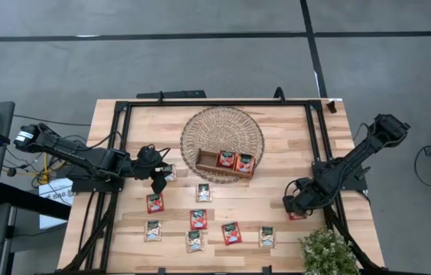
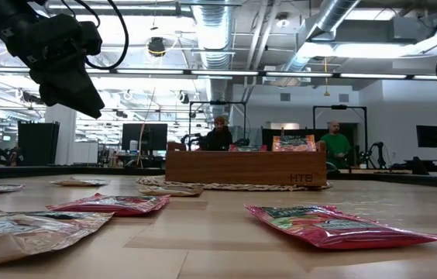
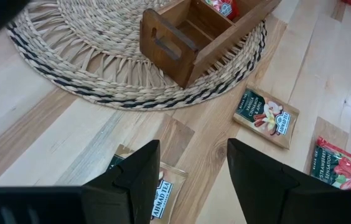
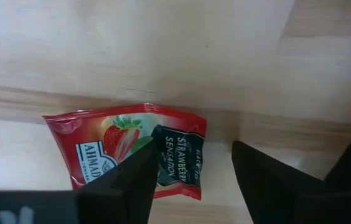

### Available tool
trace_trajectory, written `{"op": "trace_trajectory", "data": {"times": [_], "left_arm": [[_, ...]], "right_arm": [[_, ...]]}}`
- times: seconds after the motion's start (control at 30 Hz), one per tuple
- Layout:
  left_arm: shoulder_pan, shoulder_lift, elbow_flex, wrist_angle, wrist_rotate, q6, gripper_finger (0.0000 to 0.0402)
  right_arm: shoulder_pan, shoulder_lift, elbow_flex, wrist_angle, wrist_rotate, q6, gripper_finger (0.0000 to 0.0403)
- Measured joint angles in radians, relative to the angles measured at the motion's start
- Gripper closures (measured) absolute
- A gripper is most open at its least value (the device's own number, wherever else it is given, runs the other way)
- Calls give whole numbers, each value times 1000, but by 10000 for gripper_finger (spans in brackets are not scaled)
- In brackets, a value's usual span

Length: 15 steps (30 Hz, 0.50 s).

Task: Pick & Place Tea
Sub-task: Put the red tea bag into the middle section of the wooden organizer

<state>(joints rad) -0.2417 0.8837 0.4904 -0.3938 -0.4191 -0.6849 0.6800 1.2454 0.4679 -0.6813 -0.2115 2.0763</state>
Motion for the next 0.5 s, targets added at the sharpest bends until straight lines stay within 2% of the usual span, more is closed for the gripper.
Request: {"op": "trace_trajectory", "data": {"times": [0.23,0.5], "left_arm": [[0,0,0,0,0,9,223],[0,0,0,1,0,19,223]], "right_arm": [[0,1,-4,25,-9,1,237],[0,3,-5,40,-10,-15,326]]}}
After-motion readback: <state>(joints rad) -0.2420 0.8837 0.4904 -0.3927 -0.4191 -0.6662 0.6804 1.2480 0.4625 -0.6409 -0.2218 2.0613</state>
